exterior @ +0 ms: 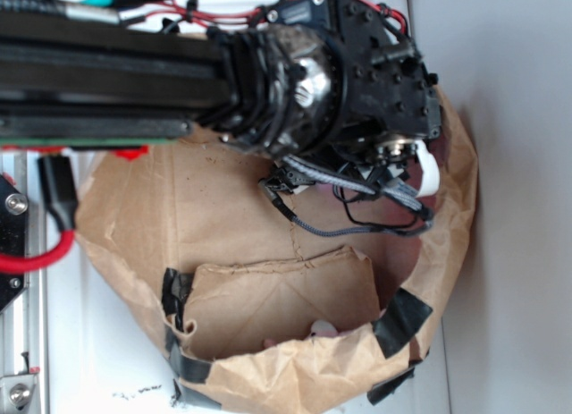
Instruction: Grab the blue block.
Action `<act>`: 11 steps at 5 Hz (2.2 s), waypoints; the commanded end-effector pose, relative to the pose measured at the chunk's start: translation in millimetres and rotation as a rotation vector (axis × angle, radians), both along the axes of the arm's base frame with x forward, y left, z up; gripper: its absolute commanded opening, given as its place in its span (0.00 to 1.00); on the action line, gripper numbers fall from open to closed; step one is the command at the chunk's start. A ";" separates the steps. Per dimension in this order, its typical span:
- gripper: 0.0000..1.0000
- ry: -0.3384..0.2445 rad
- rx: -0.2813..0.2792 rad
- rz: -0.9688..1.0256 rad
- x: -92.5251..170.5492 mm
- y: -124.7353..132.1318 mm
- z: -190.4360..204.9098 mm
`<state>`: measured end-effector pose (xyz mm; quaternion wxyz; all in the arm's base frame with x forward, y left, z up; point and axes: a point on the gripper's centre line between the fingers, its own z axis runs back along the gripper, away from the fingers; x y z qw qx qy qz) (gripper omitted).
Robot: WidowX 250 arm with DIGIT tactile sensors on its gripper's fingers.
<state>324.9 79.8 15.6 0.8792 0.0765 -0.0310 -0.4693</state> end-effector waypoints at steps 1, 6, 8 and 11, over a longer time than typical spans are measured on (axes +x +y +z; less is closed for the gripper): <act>0.00 -0.021 -0.004 0.036 -6.9 1.2 6.2; 0.00 0.001 -0.146 0.788 -16.0 -55.7 105.7; 0.00 -0.034 -0.138 1.079 -10.7 -71.9 130.0; 0.00 -0.272 -0.249 1.089 -25.3 -76.4 141.9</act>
